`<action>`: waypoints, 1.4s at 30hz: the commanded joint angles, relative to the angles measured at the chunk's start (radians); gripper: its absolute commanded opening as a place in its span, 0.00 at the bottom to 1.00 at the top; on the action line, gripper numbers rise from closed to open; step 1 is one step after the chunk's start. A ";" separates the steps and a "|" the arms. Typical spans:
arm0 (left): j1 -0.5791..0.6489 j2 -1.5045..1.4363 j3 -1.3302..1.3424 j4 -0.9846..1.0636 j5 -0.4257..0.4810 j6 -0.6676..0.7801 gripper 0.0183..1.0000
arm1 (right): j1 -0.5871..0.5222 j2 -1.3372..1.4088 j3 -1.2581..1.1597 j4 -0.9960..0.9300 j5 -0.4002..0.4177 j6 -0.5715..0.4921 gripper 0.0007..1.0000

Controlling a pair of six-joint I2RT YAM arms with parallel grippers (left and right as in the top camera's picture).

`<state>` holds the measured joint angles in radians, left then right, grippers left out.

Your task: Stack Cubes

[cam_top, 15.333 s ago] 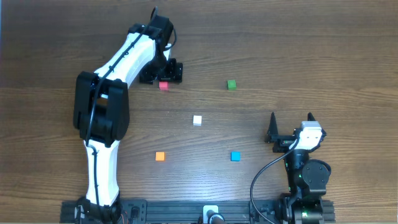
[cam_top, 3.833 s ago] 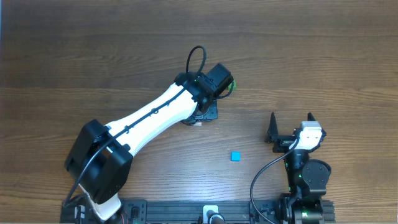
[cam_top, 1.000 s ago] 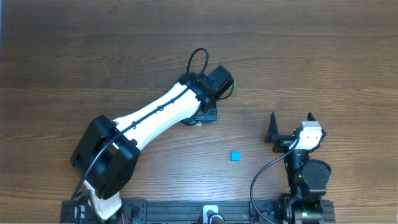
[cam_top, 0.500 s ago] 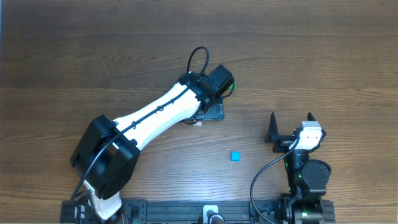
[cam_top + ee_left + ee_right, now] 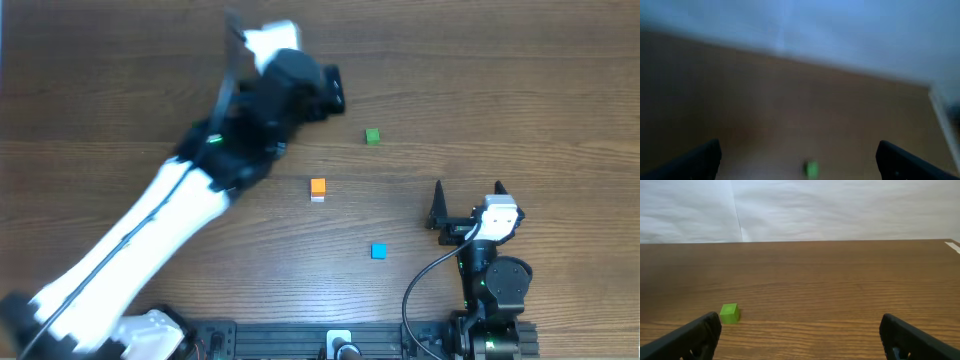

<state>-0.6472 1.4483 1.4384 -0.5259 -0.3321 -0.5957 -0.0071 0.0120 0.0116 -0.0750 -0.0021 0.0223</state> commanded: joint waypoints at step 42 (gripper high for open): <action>0.709 -1.279 -1.315 0.495 0.414 0.618 1.00 | -0.005 -0.006 -0.006 0.000 -0.008 -0.002 0.99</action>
<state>0.0559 0.1791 0.1322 -0.0360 0.0723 0.0010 -0.0071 0.0113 0.0116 -0.0750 -0.0021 0.0219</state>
